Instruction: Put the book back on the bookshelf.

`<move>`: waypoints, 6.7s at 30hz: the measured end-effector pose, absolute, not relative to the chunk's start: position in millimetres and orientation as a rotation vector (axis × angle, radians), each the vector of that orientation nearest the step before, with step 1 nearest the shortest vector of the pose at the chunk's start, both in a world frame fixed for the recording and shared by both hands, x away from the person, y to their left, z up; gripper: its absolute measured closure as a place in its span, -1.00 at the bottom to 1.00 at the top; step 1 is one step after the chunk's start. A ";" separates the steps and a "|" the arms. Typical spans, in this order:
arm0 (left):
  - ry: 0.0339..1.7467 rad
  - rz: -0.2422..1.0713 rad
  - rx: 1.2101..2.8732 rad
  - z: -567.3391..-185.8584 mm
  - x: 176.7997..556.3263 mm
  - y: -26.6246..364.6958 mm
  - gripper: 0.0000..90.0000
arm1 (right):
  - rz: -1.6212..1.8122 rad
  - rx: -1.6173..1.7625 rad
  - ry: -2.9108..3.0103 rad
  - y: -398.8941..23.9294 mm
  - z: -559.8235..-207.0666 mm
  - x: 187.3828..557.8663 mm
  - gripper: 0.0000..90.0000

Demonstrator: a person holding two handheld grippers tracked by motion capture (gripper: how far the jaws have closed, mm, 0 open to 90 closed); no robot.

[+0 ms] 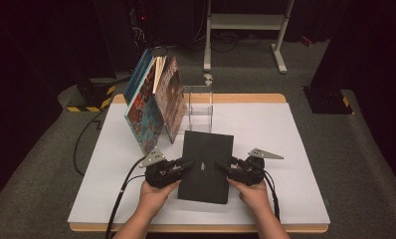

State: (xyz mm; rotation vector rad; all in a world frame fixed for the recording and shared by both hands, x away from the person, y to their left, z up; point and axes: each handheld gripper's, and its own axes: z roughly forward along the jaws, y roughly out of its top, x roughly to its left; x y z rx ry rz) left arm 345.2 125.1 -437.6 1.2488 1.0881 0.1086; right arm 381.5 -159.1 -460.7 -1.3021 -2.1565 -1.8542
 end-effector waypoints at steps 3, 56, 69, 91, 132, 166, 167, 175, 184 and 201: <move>1.081 0.113 1.242 -436.2 344.8 125.0 0.43 | -1.871 -1.299 -2.149 -159.0 -457.8 380.4 -0.28; 0.999 0.192 1.228 -422.9 379.0 118.2 0.46 | -2.055 -1.286 -2.207 -160.2 -432.7 404.8 -0.16; 0.971 0.223 1.246 -431.1 369.9 110.6 0.46 | -2.067 -1.283 -2.237 -164.1 -439.2 398.3 -0.23; 0.974 0.218 1.236 -439.0 344.7 118.9 0.37 | -2.132 -1.215 -2.342 -157.4 -436.8 368.0 -0.27; 1.053 0.361 1.280 -461.1 329.5 152.1 -0.19 | -2.084 -0.984 -2.506 -142.0 -408.9 361.4 -0.46; 1.302 0.546 1.315 -498.1 341.4 217.7 -0.20 | -2.175 -0.810 -2.639 -133.5 -405.8 344.5 0.20; 1.302 0.547 1.322 -498.2 341.3 217.8 -0.20 | -2.177 -0.814 -2.638 -133.7 -406.0 344.3 0.20; 1.285 0.574 1.353 -499.3 340.2 214.3 -0.21 | -2.188 -0.867 -2.641 -132.2 -406.1 342.4 0.20; 1.285 0.578 1.359 -499.5 340.4 213.8 -0.21 | -2.229 -1.051 -2.639 -139.0 -403.9 344.4 0.21; 1.282 0.588 1.375 -499.9 340.2 212.7 -0.20 | -2.284 -1.235 -2.644 -158.0 -407.1 346.6 0.19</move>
